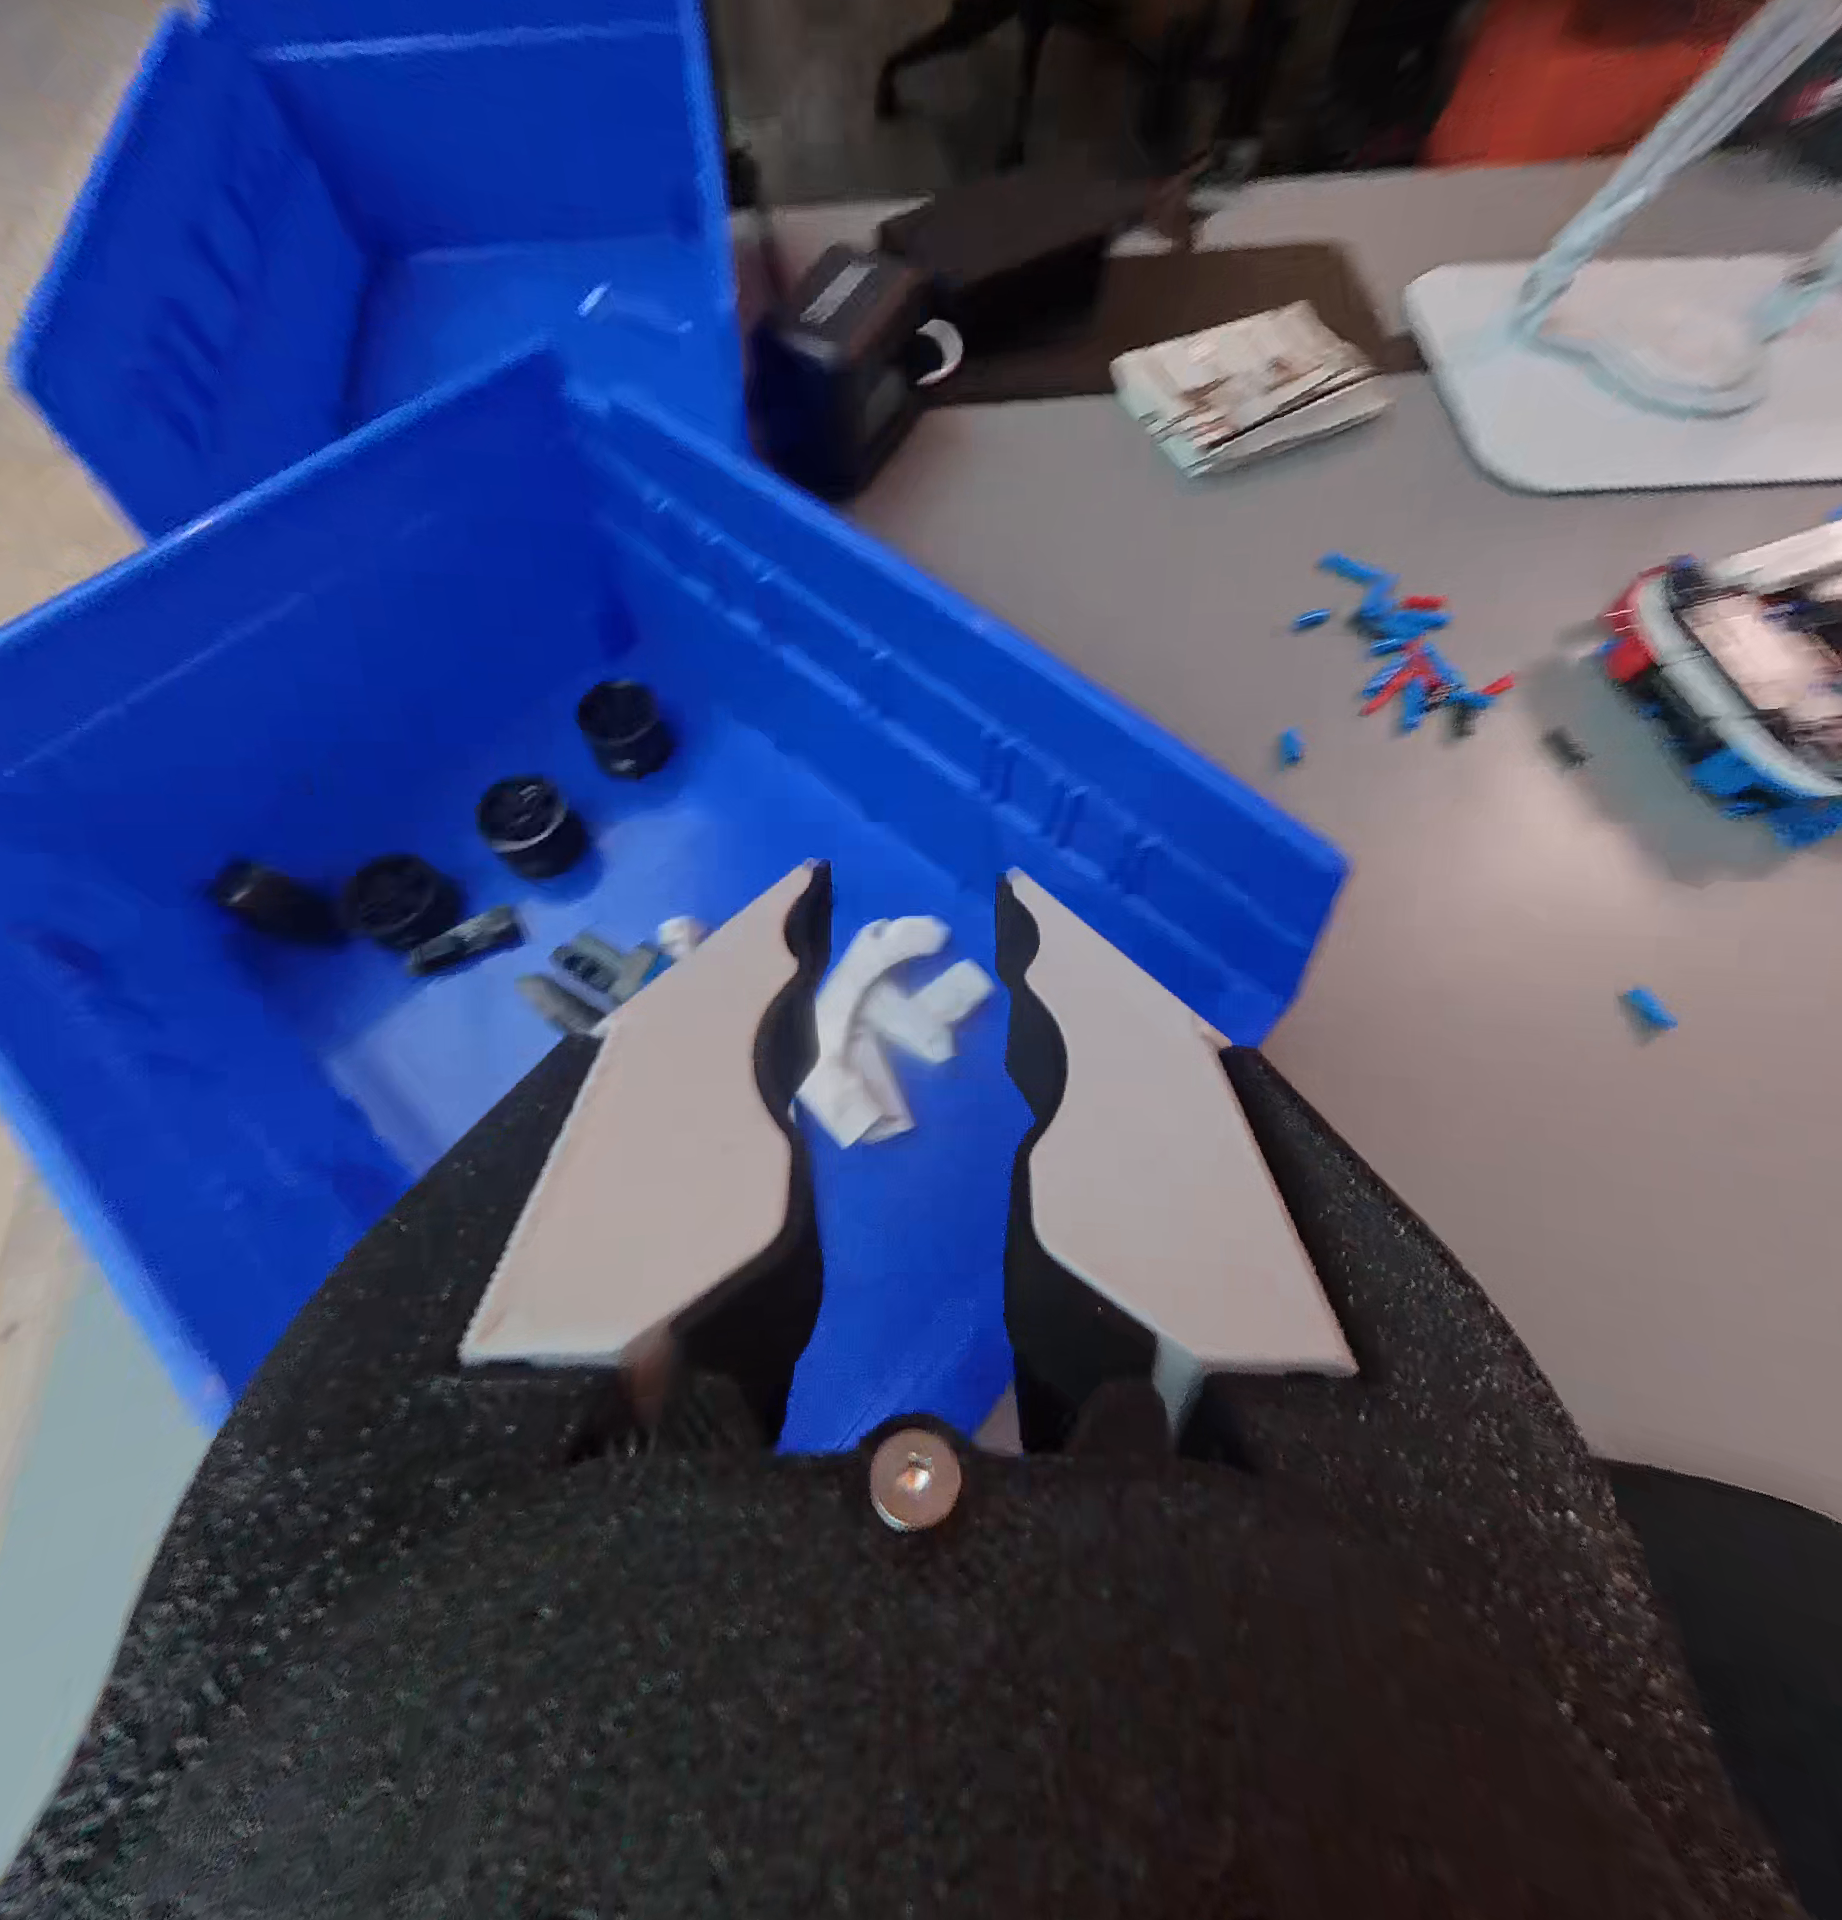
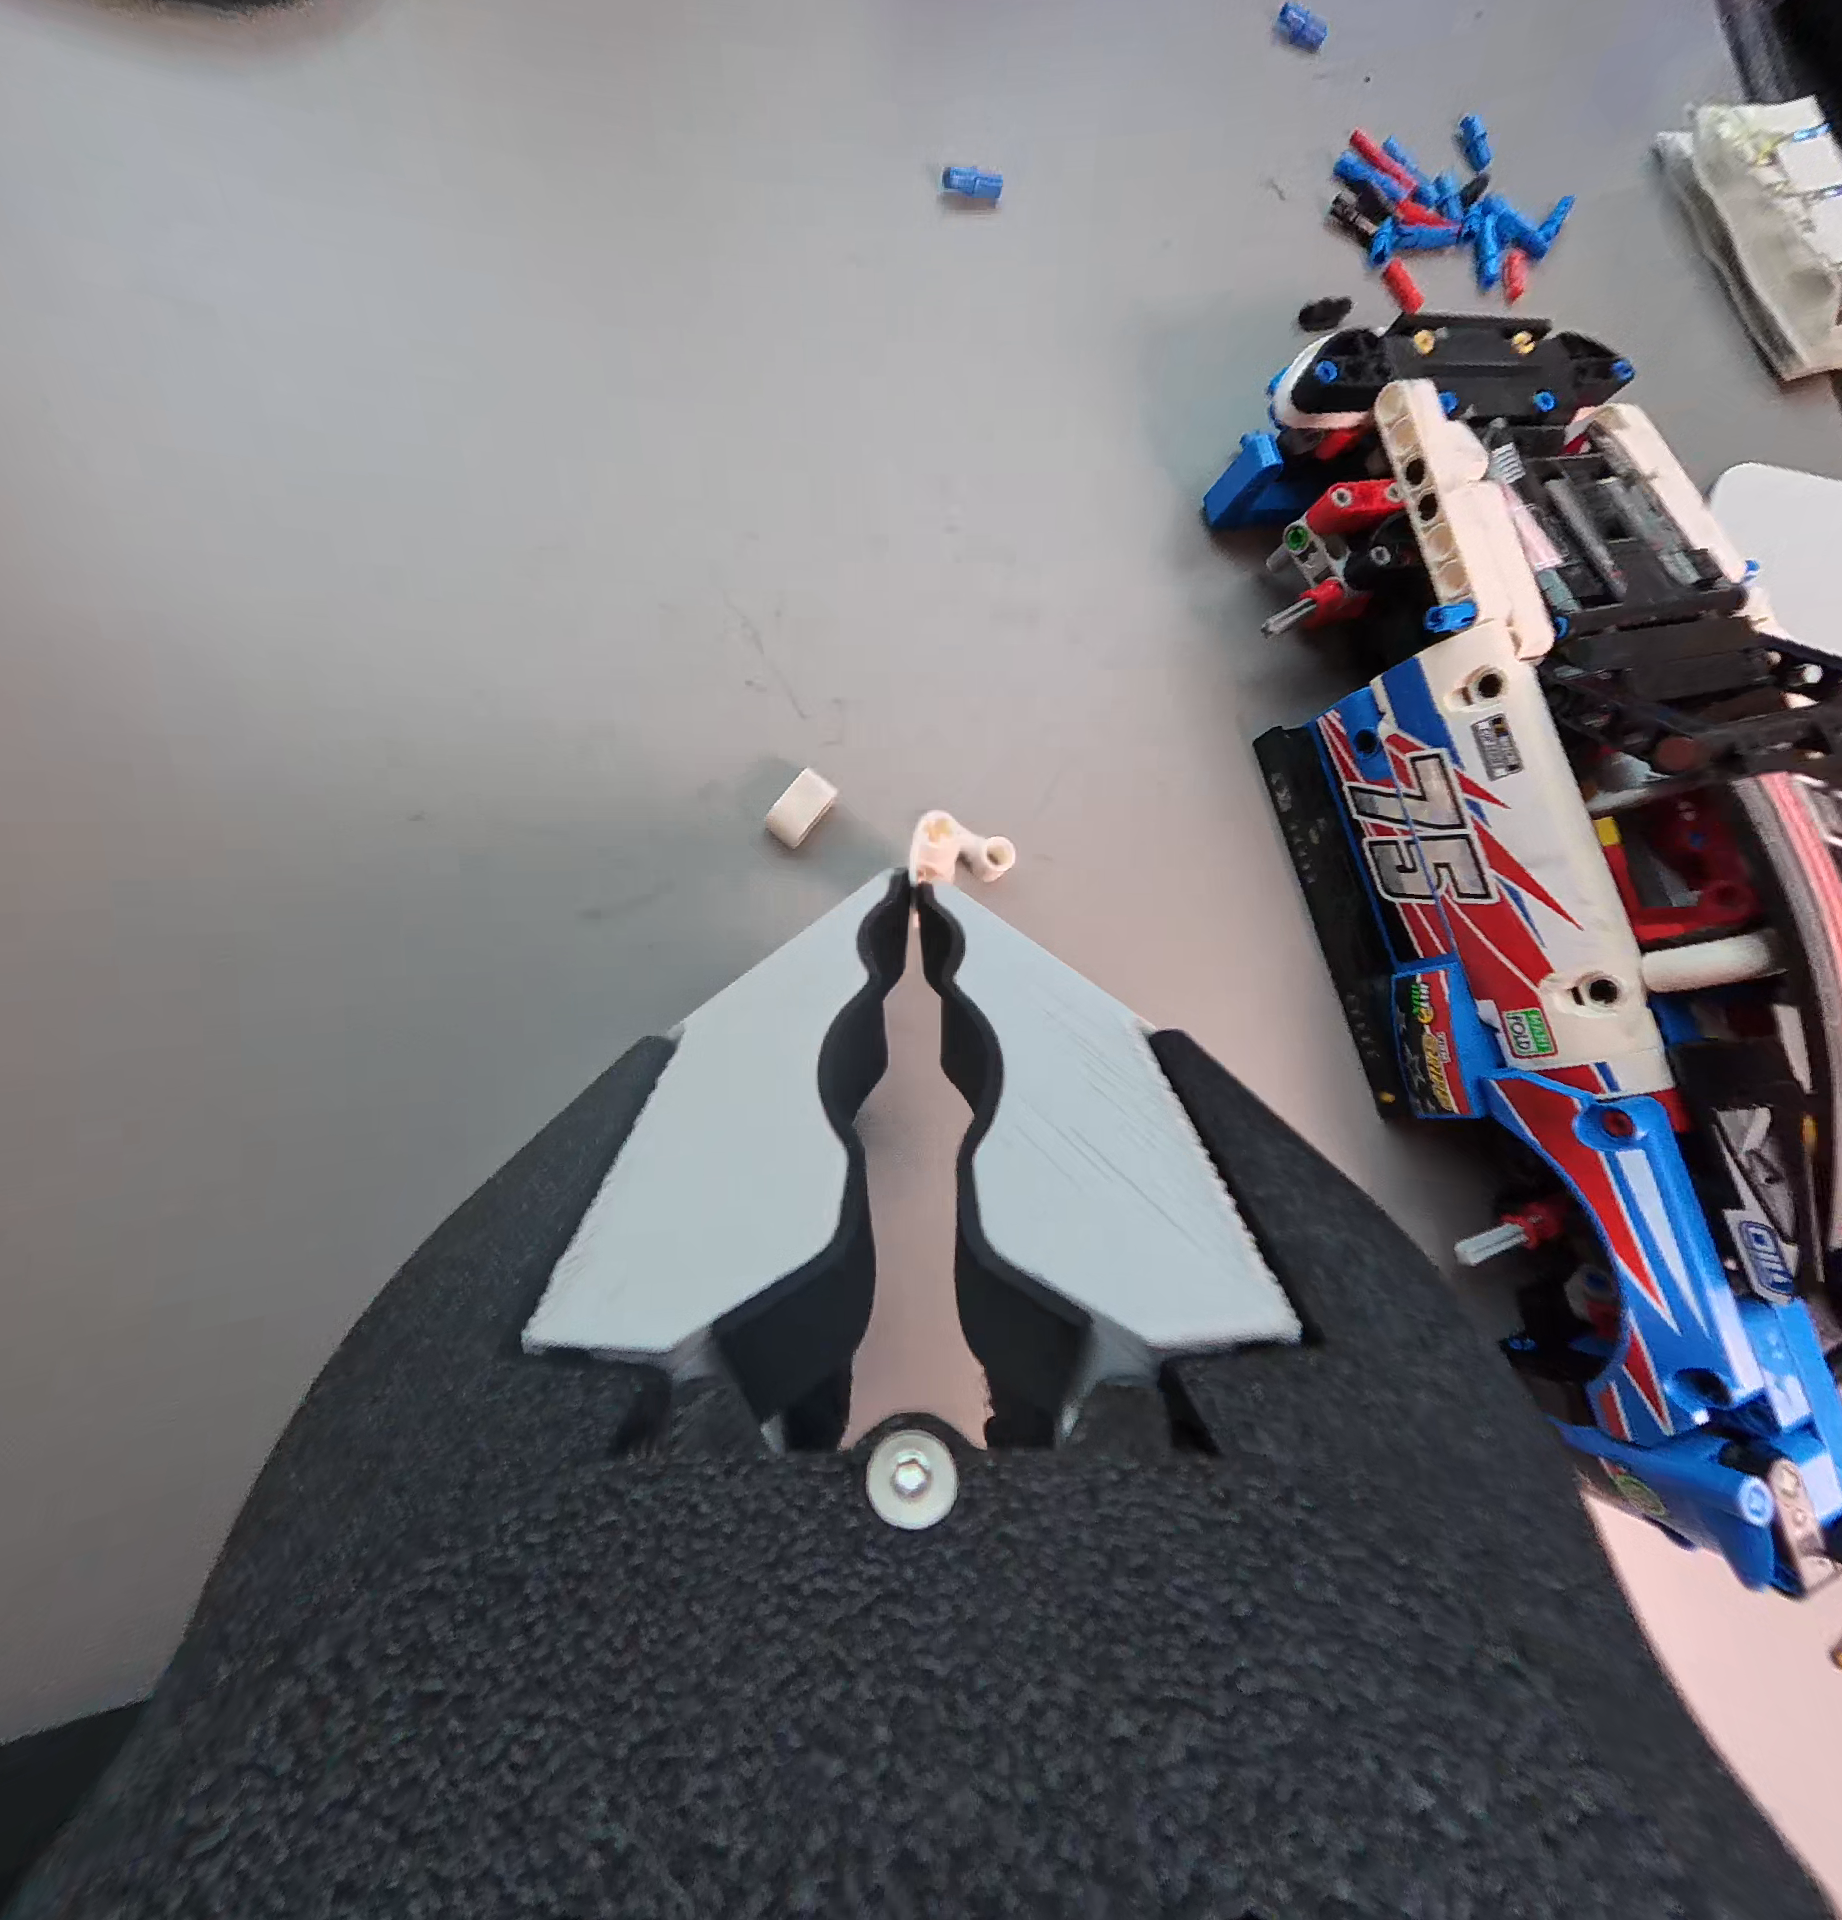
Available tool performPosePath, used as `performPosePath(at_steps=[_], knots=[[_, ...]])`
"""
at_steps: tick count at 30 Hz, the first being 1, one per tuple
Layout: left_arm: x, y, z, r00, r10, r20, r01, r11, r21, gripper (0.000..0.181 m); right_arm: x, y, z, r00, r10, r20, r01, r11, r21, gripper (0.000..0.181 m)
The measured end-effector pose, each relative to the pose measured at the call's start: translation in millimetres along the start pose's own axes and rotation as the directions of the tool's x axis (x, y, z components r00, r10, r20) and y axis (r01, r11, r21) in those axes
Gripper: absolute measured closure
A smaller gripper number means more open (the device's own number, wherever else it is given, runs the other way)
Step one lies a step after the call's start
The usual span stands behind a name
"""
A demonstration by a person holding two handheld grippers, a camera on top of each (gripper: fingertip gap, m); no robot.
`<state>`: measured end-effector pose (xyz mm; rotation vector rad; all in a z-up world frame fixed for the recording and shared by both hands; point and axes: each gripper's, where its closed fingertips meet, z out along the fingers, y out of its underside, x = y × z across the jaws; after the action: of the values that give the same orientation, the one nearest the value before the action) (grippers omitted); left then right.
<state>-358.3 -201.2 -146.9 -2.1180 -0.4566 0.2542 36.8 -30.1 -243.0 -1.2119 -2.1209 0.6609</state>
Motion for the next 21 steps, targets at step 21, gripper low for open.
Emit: performPosePath(at_steps=[21], knots=[[386, 45, -56, 0.152, -0.06, -0.987, -0.055, 0.996, -0.069, 0.167, -39, -113, -32, 0.998, -0.049, 0.036, 0.023, 0.851, 0.525, 0.18]])
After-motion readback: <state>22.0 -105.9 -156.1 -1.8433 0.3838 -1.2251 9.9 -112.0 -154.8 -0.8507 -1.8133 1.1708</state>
